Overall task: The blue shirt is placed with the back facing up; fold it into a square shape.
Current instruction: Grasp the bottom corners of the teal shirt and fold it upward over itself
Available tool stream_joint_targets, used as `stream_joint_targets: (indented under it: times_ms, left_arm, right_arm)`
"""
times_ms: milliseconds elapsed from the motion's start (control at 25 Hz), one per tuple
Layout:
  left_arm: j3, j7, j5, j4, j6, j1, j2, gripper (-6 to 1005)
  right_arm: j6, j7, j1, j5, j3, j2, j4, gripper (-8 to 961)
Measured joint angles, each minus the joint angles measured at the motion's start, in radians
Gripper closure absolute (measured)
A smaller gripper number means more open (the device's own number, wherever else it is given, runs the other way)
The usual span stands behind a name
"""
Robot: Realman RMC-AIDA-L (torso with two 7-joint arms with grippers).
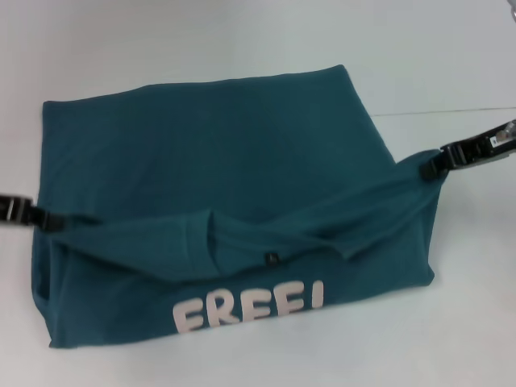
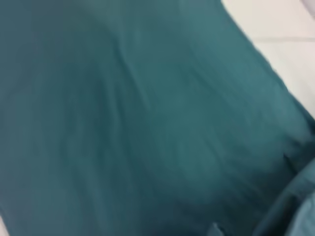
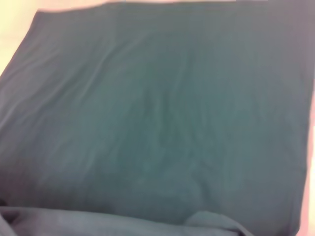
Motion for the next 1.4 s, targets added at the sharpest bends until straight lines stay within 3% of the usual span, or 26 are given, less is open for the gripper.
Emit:
stream_joint_targets:
  times_ms: [200, 560, 880, 1200, 1240, 1400]
  left_arm:
    - [0.001, 0.085, -0.070, 0.015, -0.068, -0.001, -0.007, 963]
    - [0.002, 0.206, -0.187, 0.013, -0.192, 0.012, -0.039, 964]
    - [0.018, 0.243, -0.239, 0.014, -0.276, 0.016, -0.052, 963]
    - [0.037, 0.331, -0.248, -0.002, -0.389, 0.019, -0.101, 964]
    - [0.073, 0.346, -0.249, -0.014, -0.439, 0.024, -0.112, 964]
    - [0.130, 0.358, -0.250, -0.056, -0.523, 0.028, -0.113, 964]
  right_arm:
    - [0.103, 0.030, -0.011, 0.004, 0.008, 0.013, 0.021, 887]
    - [0.285, 0.029, -0.041, 0.083, 0.052, 0.058, 0.027, 886]
    - [0.458, 0.024, -0.066, 0.135, 0.046, 0.096, 0.029, 886]
    - [0.577, -0.020, -0.049, 0.137, -0.002, 0.110, 0.123, 885]
    - [0.593, -0.030, -0.044, 0.138, -0.014, 0.111, 0.141, 885]
    - [0.650, -0.094, -0.028, 0.158, -0.051, 0.111, 0.199, 883]
